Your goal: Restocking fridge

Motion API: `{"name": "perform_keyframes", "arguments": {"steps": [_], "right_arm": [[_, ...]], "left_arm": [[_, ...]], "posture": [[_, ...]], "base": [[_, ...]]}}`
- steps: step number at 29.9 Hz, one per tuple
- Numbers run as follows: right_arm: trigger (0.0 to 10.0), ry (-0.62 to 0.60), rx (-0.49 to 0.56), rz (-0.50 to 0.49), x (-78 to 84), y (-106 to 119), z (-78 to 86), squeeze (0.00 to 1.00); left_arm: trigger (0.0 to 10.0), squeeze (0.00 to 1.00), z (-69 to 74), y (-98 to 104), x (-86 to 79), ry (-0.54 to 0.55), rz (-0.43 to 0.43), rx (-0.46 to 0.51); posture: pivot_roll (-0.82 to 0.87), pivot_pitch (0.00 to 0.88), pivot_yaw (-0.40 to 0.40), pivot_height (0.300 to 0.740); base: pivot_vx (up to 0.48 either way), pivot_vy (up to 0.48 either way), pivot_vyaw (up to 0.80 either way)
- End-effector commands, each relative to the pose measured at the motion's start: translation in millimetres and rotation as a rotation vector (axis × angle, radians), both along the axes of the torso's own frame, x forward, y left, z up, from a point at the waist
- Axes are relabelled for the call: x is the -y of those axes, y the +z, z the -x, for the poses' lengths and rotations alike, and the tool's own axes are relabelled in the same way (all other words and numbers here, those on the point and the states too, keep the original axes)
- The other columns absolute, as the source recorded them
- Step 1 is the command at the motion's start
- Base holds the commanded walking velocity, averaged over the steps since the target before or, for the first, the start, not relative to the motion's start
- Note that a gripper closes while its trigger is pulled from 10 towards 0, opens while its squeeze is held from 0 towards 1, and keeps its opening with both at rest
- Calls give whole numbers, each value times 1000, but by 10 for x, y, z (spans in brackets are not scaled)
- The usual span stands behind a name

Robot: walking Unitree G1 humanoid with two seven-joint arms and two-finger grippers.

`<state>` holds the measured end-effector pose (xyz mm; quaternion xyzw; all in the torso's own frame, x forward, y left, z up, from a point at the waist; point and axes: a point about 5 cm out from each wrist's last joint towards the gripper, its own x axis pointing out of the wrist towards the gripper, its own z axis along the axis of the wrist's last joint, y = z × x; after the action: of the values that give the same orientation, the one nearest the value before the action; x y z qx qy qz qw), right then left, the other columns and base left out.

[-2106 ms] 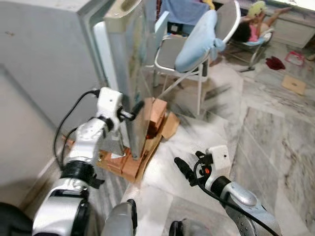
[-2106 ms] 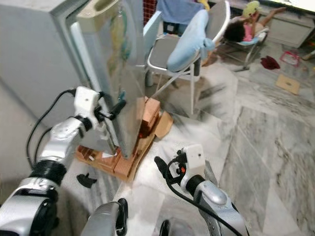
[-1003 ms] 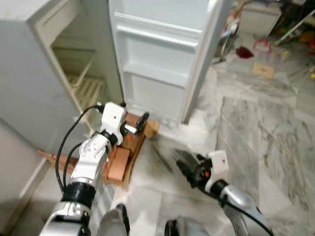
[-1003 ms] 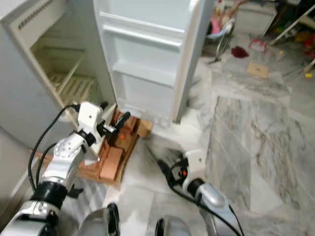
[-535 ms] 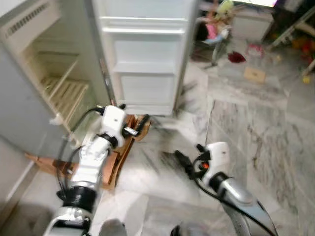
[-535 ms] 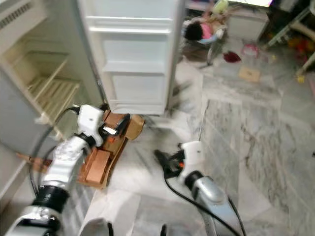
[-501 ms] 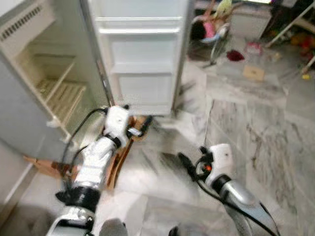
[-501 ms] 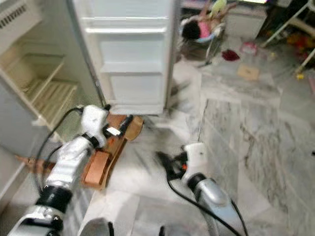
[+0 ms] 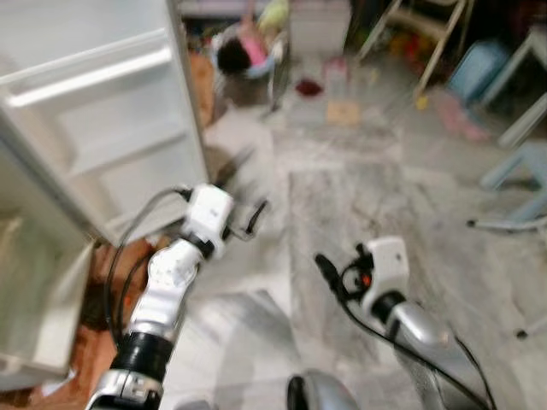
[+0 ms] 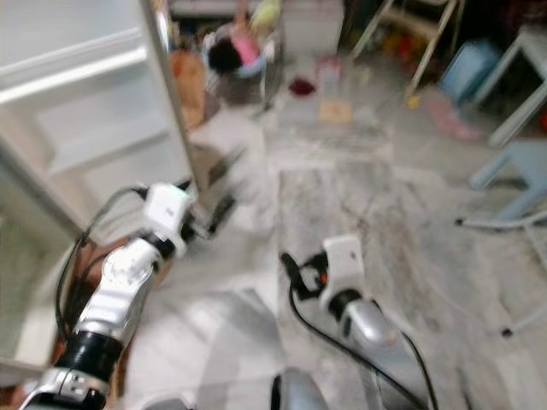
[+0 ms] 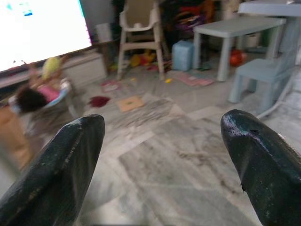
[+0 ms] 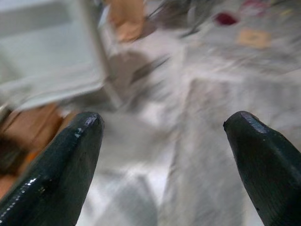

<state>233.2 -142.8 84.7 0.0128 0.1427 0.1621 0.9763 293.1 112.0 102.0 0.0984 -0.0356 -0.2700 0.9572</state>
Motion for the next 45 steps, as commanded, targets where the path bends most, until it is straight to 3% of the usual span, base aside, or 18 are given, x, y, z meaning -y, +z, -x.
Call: {"name": "perform_keyframes", "arguments": {"steps": [1, 5, 10, 13, 16, 30, 39, 45], "right_arm": [[10000, 12, 28, -3, -66, 74, -43, 0], [10000, 11, 21, 1, -66, 56, -84, 0], [10000, -44, 28, -7, -54, 9, -100, 0], [10000, -45, 61, 7, -66, 72, -161, 0], [10000, -67, 87, 3, -47, 131, -229, 0], [10000, -147, 112, -9, 31, 167, -263, 0], [10000, -236, 156, -4, 138, 233, -296, 0], [10000, -261, 170, 2, 175, 249, -287, 0]], "left_arm": [[10000, 0, 48, -75, -203, 64, -37, -25], [10000, 0, 115, -136, -301, 116, -6, -78], [10000, 0, 225, -192, -336, 65, -33, -112], [10000, 0, 181, -150, -337, 43, -67, -86], [10000, 0, 87, -67, -344, 78, -37, -77], [10000, 0, 83, -78, -218, 52, -19, -74], [10000, 0, 7, -50, -183, 62, -3, -76], [10000, 0, -10, -46, -177, 97, -4, -56]], "posture": [[-41, 103, -33, 740], [-52, 101, -29, 740], [-66, 90, -25, 740], [-64, 98, -22, 740], [-65, 96, -23, 740], [-72, 100, -27, 740], [-84, 98, -16, 740], [-91, 95, -13, 740]], "base": [[416, 0, -800], [383, -284, -800], [335, -340, -800], [326, -349, -800], [328, -347, -800], [436, -93, -800], [474, 0, -800], [366, 302, -729]]}}
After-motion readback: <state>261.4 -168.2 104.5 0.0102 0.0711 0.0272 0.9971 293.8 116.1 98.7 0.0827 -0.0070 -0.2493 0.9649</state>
